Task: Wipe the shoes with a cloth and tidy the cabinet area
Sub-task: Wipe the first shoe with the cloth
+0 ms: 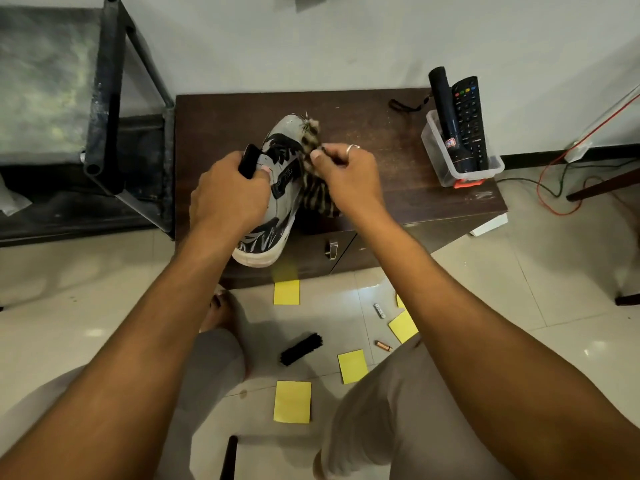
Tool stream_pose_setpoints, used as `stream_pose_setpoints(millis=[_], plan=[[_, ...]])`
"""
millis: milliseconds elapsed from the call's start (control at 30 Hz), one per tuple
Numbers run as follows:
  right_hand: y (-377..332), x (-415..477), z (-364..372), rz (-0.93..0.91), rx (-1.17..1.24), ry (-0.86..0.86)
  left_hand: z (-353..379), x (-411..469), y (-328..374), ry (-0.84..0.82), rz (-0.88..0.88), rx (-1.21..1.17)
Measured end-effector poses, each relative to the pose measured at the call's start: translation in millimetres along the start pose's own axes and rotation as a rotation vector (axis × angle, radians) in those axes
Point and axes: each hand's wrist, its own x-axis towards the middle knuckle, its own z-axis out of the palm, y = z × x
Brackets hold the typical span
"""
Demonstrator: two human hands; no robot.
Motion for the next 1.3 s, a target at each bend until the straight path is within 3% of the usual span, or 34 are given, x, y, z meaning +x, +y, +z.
stream_pose_setpoints(millis=[167, 300, 467, 533, 667, 800, 933, 1067, 1200, 1300], plan=[[2, 0, -5, 0.160, 0.093, 0.020, -7, 4, -6, -0.085, 0.002, -0.064], [1, -10, 2, -0.053, -0.069, -0.223, -7, 4, 0, -0.051, 0.099, -0.080], [6, -3, -1, -0.133, -0.273, -0.086, 5, 1, 3, -0.103, 0.243, 0.004], [3, -6, 1, -0.137, -0.272, -0.059, 7, 1, 2, -0.099, 0.229, -0.015], [-9, -25, 17, -0.313, -0.237, -0.143, 6, 3, -2, -0.089, 0.189, -0.083], [-3, -12, 11, -0.188, -0.303, -0.117, 5, 3, 0, -0.107, 0.127, -0.136], [-12, -28, 13, -0.332, -0.218, -0.184, 5, 7, -1, -0.091, 0.116, -0.170], [-5, -17, 15, -0.184, -0.213, -0.145, 6, 8, -1, -0.126, 0.089, -0.177], [-15, -30, 14, -0.283, -0.165, -0.241, 6, 12, -6, -0.097, 0.093, -0.217], [-6, -22, 15, -0.215, -0.166, -0.160, 9, 12, -5, -0.125, 0.079, -0.204]])
